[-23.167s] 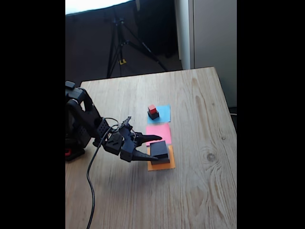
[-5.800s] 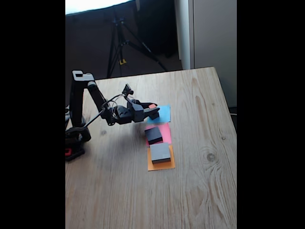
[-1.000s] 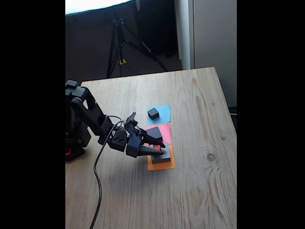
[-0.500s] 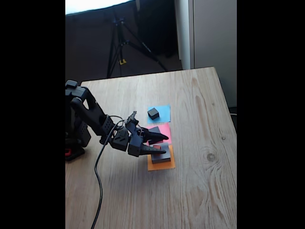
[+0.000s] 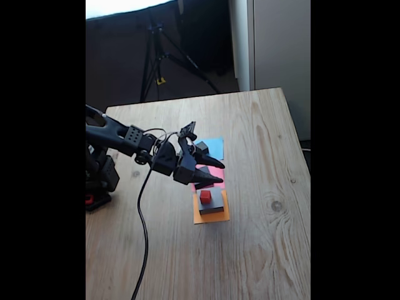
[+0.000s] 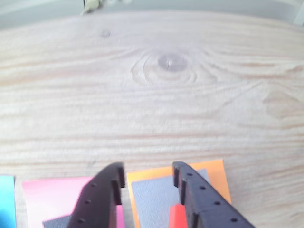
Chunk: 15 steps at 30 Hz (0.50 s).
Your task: Tower of hanoi
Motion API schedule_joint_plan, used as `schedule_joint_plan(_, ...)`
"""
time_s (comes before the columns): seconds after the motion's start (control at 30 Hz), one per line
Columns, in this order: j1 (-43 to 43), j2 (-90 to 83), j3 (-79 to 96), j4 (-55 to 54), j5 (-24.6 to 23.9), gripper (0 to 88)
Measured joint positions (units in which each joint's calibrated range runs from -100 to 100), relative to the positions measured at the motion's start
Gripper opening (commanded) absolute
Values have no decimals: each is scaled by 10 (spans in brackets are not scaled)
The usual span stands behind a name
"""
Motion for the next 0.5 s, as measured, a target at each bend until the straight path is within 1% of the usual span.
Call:
schedule_joint_plan(0.1, -15, -50, -30, 151, 0, 10)
schedule_joint_plan(0.23, -38, -99, -70, 302, 0, 10)
schedule_joint_plan(0.5, -99, -166, -210, 550, 0, 10)
